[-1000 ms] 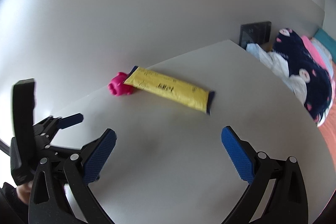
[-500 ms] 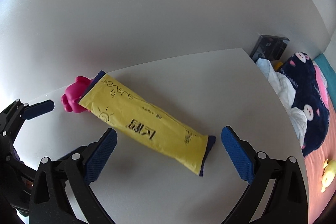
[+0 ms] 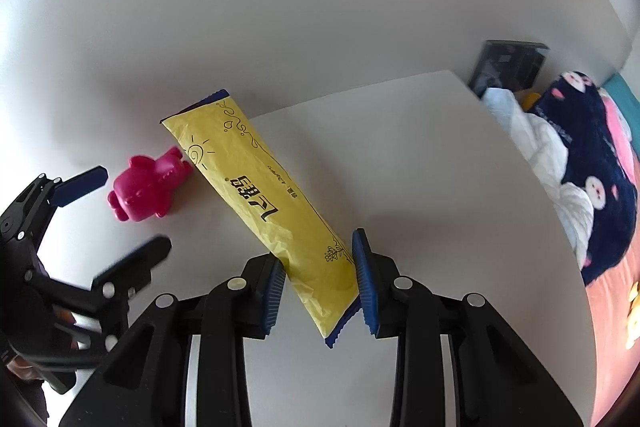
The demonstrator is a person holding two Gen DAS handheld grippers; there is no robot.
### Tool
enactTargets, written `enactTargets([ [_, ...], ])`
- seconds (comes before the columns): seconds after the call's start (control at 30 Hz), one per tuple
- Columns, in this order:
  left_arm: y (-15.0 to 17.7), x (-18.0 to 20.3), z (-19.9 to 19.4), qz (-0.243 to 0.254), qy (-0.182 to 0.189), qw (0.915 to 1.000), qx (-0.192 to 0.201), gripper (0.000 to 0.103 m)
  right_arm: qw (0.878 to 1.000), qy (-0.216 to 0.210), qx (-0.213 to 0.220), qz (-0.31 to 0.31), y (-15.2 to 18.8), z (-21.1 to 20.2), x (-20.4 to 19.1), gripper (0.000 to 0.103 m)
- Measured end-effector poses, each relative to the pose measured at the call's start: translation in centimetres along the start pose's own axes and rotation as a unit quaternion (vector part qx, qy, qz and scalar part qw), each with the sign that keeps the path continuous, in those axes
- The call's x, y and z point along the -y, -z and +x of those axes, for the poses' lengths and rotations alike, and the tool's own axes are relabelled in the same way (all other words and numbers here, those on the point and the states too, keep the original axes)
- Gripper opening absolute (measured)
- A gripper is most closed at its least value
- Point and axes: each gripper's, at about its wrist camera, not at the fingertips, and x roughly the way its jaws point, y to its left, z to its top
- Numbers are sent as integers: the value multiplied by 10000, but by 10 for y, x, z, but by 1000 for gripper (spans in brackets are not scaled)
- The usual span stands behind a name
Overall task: Collect trash
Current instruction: 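Grasp the pink plush toy with the left gripper while the right grasps the yellow packet, then carry the pink toy and yellow packet over the trash bag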
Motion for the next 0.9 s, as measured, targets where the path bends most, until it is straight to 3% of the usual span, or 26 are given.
enactTargets([
  [0.17,-10,3,11,72,61,9999,-89,84,9993,-238,46,297,9,-13,8,34],
  [0.23,-12,2,17,74,115,9997,-177,74,9988,-309,78,372,15,-20,10,34],
  [0.3,-14,1,24,91,122,9995,-280,52,9983,-391,95,427,19,-25,11,34],
  [0.33,-13,-1,26,64,119,9993,-336,50,9980,-416,114,469,22,-29,12,34],
  [0.5,-11,-4,25,8,112,9995,-300,42,9973,-444,168,559,37,-41,17,34],
  [0.73,0,-7,9,-297,502,9978,-302,42,9972,-487,177,547,60,-62,22,34],
  [0.9,7,11,-19,-169,719,9970,-231,42,9964,-505,247,642,78,-83,29,34],
])
